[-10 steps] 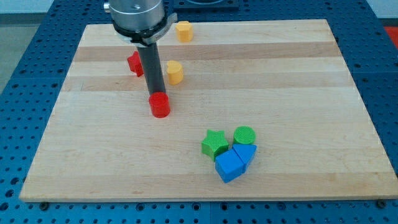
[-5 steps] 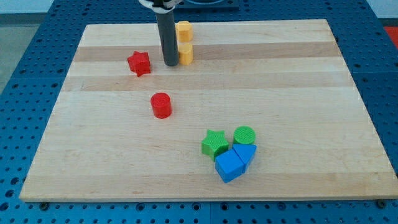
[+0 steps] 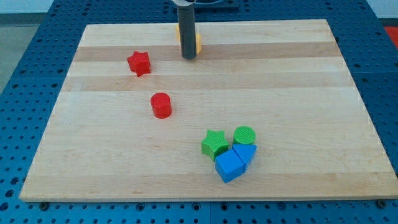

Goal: Push yellow heart closer to yellow hexagon

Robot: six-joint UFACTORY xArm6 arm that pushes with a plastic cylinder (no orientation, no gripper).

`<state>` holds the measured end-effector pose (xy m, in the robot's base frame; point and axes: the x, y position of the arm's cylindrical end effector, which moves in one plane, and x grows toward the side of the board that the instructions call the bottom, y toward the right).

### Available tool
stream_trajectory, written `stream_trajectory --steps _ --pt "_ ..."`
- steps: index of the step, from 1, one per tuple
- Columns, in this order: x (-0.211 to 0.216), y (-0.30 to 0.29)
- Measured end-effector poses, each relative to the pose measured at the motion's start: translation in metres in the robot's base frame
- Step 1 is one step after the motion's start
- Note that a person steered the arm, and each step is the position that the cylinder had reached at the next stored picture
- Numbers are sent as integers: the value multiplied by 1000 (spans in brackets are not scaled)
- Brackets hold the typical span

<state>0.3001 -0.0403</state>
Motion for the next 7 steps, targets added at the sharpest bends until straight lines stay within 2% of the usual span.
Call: stream_trajectory --steps 2,7 --pt "-24 10" --pt "-38 39"
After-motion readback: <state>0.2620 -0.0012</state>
